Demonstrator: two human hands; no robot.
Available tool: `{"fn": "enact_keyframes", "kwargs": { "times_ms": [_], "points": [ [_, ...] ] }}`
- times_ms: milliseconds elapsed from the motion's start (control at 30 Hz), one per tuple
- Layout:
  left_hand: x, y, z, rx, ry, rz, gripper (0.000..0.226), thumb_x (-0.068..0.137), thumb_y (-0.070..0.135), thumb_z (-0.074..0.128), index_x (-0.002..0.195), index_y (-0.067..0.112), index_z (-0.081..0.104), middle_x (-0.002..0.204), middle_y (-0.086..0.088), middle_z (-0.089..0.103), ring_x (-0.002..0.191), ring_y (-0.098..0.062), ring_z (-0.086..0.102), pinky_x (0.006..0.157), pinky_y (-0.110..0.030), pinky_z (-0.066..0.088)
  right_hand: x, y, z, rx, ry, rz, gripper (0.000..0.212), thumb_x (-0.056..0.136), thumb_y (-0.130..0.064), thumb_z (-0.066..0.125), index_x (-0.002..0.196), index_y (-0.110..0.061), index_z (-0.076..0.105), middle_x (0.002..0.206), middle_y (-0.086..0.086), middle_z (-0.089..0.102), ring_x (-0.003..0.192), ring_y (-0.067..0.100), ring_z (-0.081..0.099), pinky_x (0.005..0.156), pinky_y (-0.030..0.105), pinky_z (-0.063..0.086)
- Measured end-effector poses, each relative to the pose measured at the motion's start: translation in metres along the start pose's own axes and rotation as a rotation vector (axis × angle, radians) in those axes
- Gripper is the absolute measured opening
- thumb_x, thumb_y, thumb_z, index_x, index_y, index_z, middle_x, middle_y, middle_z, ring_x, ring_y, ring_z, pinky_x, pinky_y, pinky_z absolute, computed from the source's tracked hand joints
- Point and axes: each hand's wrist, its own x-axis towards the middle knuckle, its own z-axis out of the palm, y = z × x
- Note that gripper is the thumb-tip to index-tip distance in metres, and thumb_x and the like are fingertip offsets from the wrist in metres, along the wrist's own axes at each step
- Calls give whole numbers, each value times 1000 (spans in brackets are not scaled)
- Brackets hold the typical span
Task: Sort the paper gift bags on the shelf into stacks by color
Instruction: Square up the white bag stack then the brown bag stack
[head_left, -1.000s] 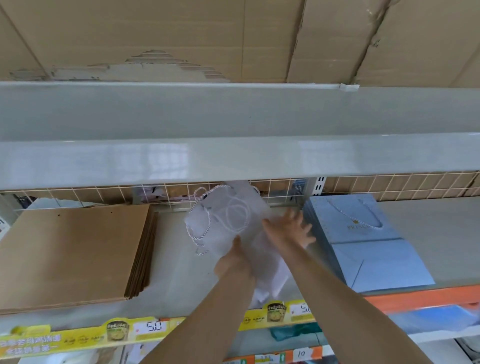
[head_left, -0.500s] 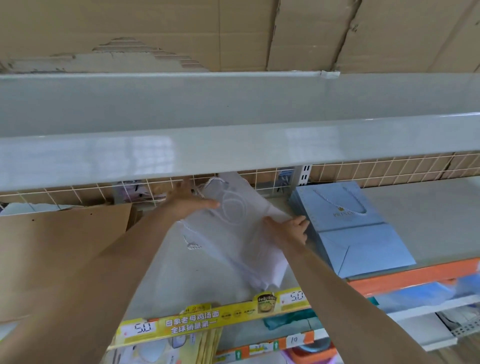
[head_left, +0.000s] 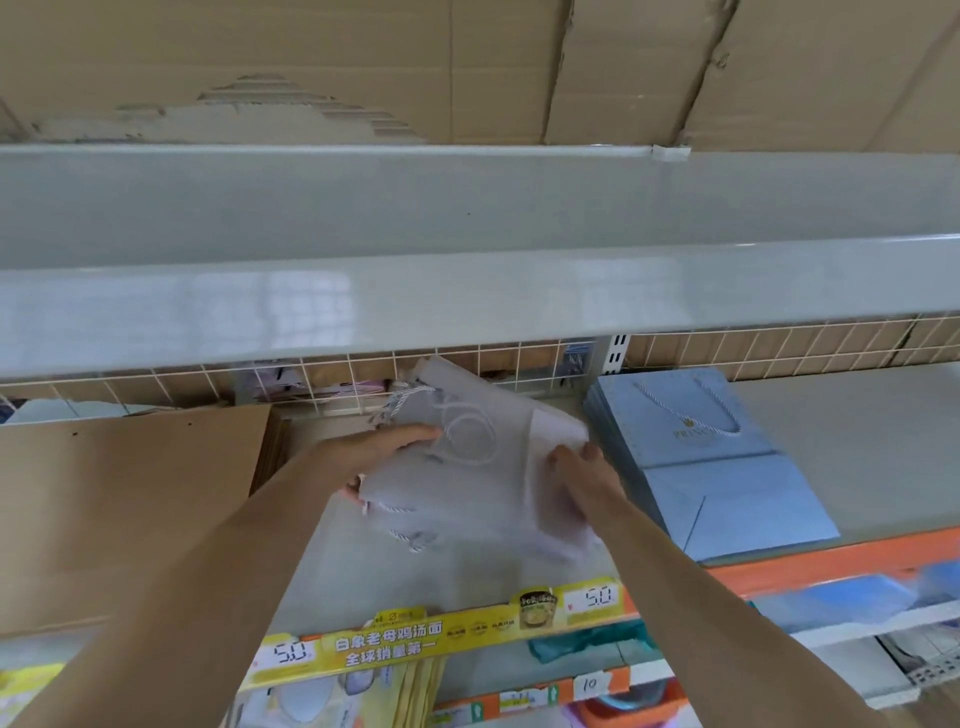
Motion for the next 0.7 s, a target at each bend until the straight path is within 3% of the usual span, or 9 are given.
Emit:
{"fn": "enact_keyframes", "kwargs": {
  "times_ms": [67,133,233,333,400,467,533,633,700],
  "points": [
    [-10,-16,-4,-76,-42,-47,70,36,83,68,82,29,70,83,-4,71,67,-30,72,55,-30,56,1,-11,3,-1,-61,-84,53,89,-41,47,136,-18,41,121,10,54,106,32,52,89,35,44],
    [-17,-31,-8,-157,-90,-109,83,34,84,73,97,30,67,103,-8,69,74,-39,72,61,-38,59,1,-20,9,-45,-96,-157,49,90,-46,46,130,-17,49,124,9,57,108,30,54,88,33,42],
    [-25,-38,-5,-163,-88,-156,87,35,89,69,101,33,64,110,-13,67,77,-44,71,64,-43,60,1,-27,15,-136,-97,-216,63,84,-61,41,131,-19,49,127,12,56,101,30,54,83,36,40],
    [-25,-35,3,-214,105,-126,78,50,90,59,95,27,69,101,-12,69,84,-34,71,75,-42,59,1,-30,15,-37,-157,-228,69,84,-64,47,140,-25,39,135,9,51,113,32,53,95,41,44],
    [-24,-28,8,-221,226,-67,64,67,83,54,87,24,68,89,-9,70,77,-27,68,66,-30,53,2,-32,13,89,-121,-230,73,81,-55,59,143,-26,33,134,5,48,113,30,52,90,39,45],
    [-21,-22,9,-299,357,28,50,77,70,58,76,20,65,68,0,66,58,-17,62,52,-20,41,5,-35,12,137,-30,-292,60,80,-43,64,133,-26,40,128,4,49,104,25,53,83,36,46],
    [-17,-18,5,-331,411,79,43,80,62,62,72,19,62,61,6,61,54,-14,56,50,-21,34,7,-38,12,20,-45,-363,36,82,-36,63,115,-26,52,123,3,52,100,22,54,82,36,48],
    [-17,-20,1,-235,279,28,45,80,64,61,87,20,62,82,-1,64,70,-25,59,62,-29,43,7,-35,21,-372,-167,-424,26,87,-36,55,107,-19,59,124,6,54,108,24,53,95,39,46],
    [-18,-26,-1,-170,205,-36,51,77,68,62,99,22,60,103,-3,63,82,-29,62,71,-38,47,3,-32,24,-362,-164,-382,31,85,-40,53,108,-20,58,120,5,57,109,25,53,97,38,45]
  ]
}}
